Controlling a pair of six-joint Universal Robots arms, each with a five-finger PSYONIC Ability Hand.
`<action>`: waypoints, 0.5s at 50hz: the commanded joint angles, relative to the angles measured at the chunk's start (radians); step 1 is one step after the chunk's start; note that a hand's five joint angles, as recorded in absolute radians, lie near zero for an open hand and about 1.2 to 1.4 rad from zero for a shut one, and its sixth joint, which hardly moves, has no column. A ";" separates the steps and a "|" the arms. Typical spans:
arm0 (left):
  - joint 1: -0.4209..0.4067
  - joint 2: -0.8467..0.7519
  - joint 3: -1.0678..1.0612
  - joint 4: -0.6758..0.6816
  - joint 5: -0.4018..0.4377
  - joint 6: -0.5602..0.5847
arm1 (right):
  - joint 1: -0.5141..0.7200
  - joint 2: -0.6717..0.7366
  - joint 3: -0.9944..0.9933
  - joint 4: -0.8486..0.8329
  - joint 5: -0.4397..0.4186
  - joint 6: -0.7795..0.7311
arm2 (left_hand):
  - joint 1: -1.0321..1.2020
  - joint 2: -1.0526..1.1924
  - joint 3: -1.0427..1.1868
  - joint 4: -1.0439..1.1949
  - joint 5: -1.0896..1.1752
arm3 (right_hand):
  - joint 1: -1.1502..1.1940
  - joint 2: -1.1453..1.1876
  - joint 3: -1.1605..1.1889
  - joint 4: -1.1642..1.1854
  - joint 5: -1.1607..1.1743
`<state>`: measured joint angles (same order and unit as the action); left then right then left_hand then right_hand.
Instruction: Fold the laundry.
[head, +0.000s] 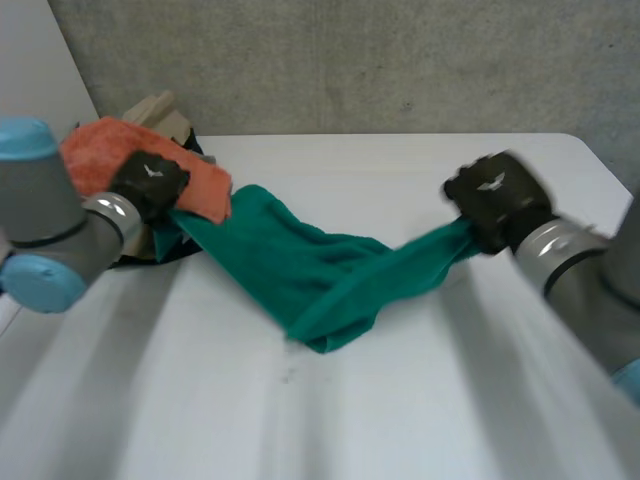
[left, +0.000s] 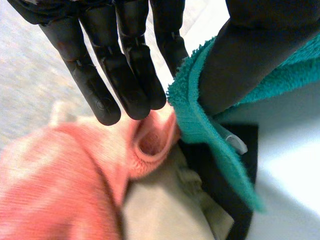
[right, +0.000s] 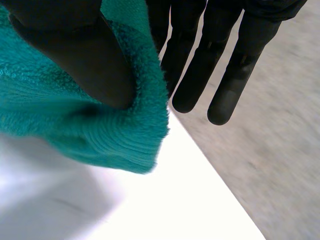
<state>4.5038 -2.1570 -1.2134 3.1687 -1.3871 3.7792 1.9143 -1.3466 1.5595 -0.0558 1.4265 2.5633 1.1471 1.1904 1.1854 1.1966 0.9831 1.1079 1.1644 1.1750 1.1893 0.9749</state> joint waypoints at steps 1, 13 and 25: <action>-0.008 0.311 -0.248 0.020 0.031 -0.125 | -0.109 0.047 -0.113 0.091 0.023 0.064 | 0.249 0.206 0.211 0.200 0.239 | 0.288 0.232 0.221 0.207 0.247; -0.041 0.398 -0.472 -0.025 0.022 -0.110 | -0.161 0.176 -0.154 0.286 0.247 -0.225 | 0.249 0.206 0.211 0.200 0.239 | 0.288 0.232 0.221 0.207 0.247; -0.114 0.328 -0.472 -0.032 0.022 -0.118 | -0.207 0.398 -0.331 -0.167 0.183 -0.192 | 0.249 0.206 0.211 0.200 0.239 | -0.583 -0.639 -0.650 -0.664 -0.624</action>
<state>4.4345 -1.7950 -1.7045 3.1263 -1.3620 3.6761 1.7087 -1.0798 1.3266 -0.0094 1.6628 2.3125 1.1472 1.1921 1.1886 1.1969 0.9831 1.1079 1.1643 1.1804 1.1929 0.9840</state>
